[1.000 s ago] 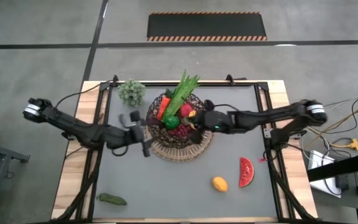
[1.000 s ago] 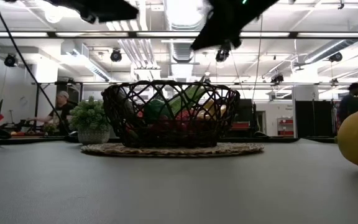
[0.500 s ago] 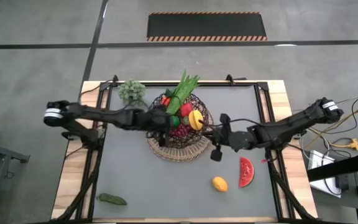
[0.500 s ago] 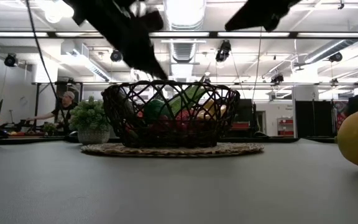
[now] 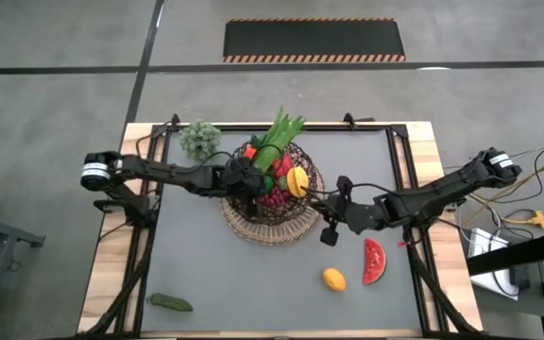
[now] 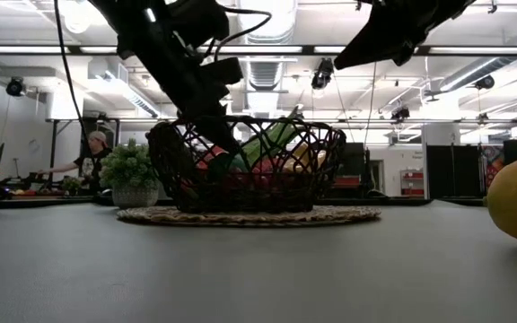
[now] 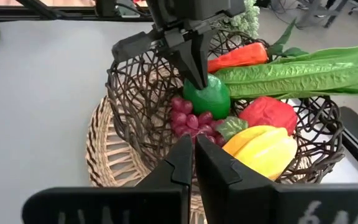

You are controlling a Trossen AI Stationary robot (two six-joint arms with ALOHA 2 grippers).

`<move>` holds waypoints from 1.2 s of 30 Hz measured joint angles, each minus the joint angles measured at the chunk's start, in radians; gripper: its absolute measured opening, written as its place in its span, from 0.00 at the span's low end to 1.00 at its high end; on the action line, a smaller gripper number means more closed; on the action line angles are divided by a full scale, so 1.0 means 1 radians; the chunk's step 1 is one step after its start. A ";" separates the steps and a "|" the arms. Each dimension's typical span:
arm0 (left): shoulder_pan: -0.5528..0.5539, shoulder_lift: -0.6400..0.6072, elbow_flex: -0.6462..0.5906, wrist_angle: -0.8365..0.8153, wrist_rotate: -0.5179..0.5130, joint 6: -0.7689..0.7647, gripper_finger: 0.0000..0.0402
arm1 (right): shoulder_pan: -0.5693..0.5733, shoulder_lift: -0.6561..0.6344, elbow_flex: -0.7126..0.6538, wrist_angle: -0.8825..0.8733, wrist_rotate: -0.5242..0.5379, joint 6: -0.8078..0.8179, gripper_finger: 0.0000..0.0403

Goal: Build produce basket
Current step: Put the green lime into the basket, then put the green chili pepper into the basket

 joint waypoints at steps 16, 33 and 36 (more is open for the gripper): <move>-0.033 -0.065 0.017 0.146 -0.053 0.010 0.03 | 0.000 0.000 -0.155 0.170 -0.008 -0.011 0.02; -0.382 -0.133 0.009 0.603 -0.041 0.219 0.03 | 0.106 0.001 -0.457 0.738 -0.115 -0.196 0.02; -0.417 -0.129 0.001 0.669 -0.042 0.219 0.03 | 0.127 0.001 -0.487 0.821 -0.115 -0.232 0.02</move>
